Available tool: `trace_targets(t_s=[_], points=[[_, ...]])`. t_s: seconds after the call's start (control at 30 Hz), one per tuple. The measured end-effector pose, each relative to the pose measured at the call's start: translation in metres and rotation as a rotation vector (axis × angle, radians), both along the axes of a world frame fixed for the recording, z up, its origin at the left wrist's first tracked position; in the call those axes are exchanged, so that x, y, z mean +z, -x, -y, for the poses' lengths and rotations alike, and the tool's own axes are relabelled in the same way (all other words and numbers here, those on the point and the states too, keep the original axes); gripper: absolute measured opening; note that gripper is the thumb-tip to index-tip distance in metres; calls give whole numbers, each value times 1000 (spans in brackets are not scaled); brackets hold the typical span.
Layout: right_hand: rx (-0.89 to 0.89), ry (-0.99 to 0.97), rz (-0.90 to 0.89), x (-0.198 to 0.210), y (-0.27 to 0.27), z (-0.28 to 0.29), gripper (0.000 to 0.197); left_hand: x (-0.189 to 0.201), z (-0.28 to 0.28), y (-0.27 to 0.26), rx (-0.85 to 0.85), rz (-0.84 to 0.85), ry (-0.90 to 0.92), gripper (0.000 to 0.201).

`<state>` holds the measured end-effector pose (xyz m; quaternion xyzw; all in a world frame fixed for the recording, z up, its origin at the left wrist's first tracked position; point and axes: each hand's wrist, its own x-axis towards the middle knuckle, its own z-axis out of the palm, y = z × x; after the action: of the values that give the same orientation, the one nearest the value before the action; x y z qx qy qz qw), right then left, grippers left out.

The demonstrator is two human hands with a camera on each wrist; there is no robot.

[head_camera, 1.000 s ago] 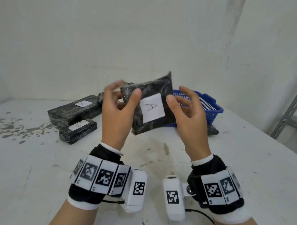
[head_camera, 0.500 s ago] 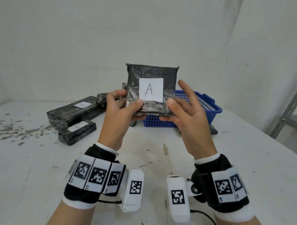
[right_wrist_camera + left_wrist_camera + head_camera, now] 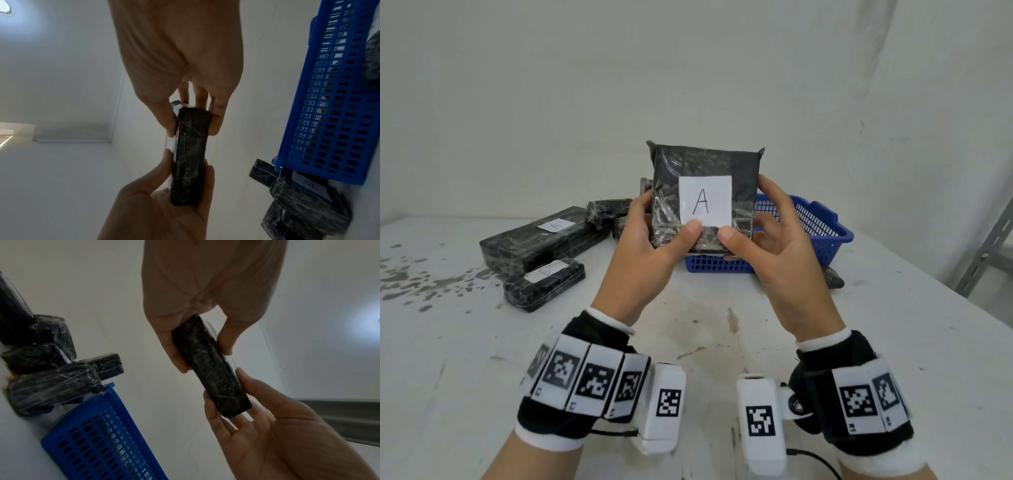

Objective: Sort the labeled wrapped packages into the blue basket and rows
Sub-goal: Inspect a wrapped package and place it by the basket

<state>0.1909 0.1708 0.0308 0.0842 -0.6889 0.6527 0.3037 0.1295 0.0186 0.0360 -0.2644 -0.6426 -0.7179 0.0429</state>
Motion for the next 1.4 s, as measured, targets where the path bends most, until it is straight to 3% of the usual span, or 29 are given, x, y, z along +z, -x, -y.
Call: trace_targets(t_s=[0.17, 0.27, 0.37, 0.8, 1.03, 1.13, 1.23, 1.4], points=[[18, 4, 14, -1, 1, 2, 77, 0, 0, 2, 4, 90, -60, 49], [50, -18, 30, -2, 1, 1, 82, 0, 0, 2, 9, 110, -61, 40], [75, -37, 33, -3, 1, 3, 80, -1, -1, 2, 28, 100, -36, 40], [39, 90, 32, 0, -1, 6, 36, -1, -3, -3, -12, 104, -40, 39], [3, 83, 35, -2, 1, 8, 39, 0, -6, -5, -66, 100, -62, 40], [-23, 21, 25, -4, 1, 8, 38, 1, -6, -9, -51, 88, -61, 25], [-43, -18, 31, -4, 3, 6, 43, -1, -5, -5, -2, 44, -16, 32], [43, 27, 95, 1, 0, 9, 40, -3, -8, -6, -94, 69, -78, 39]])
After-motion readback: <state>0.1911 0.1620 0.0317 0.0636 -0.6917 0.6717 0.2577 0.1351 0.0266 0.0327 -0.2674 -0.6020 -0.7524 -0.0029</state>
